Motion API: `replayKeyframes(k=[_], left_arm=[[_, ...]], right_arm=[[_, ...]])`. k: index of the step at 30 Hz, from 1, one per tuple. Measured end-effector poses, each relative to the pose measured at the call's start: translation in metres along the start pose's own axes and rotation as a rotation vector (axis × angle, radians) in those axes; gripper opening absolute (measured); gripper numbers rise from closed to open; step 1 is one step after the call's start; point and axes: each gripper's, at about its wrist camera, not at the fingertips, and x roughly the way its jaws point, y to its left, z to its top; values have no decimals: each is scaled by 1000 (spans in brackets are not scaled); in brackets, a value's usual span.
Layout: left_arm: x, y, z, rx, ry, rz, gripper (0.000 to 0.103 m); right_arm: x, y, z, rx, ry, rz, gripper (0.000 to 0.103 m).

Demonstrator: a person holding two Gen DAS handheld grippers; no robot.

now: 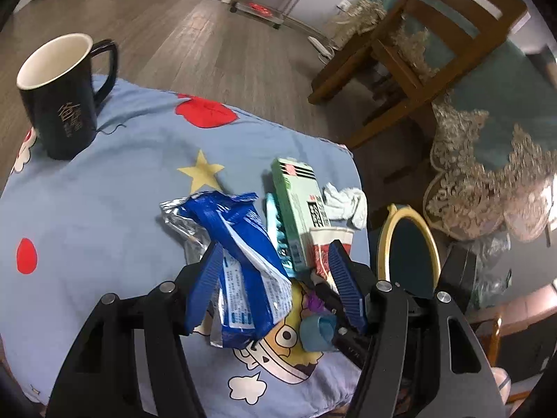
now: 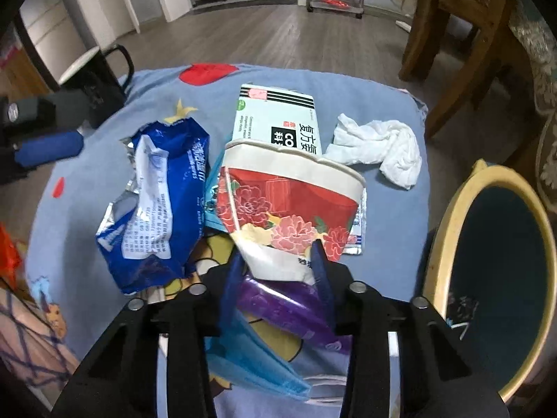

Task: Collect trash
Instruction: 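Lower the right gripper onto the red floral paper cup while the left gripper approaches another blue mask, then grasp the paper cup with the right gripper while the left gripper grasps the blue mask, then carry the paper cup and the blue mask over the bin with both grippers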

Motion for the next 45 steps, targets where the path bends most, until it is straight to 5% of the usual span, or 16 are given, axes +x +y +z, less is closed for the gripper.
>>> replayKeyframes(k=[14, 29, 37, 45], left_arm=[[25, -34, -40, 246, 73, 109, 61], [59, -68, -80, 388, 213, 14, 52], [82, -73, -96, 462, 286, 24, 10], [56, -77, -89, 454, 248, -1, 5]], right_arm=[[-27, -22, -8, 106, -79, 116, 23], [-51, -43, -7, 215, -144, 194, 18], [-60, -43, -8, 222, -162, 216, 18], [-78, -45, -10, 253, -201, 249, 18]])
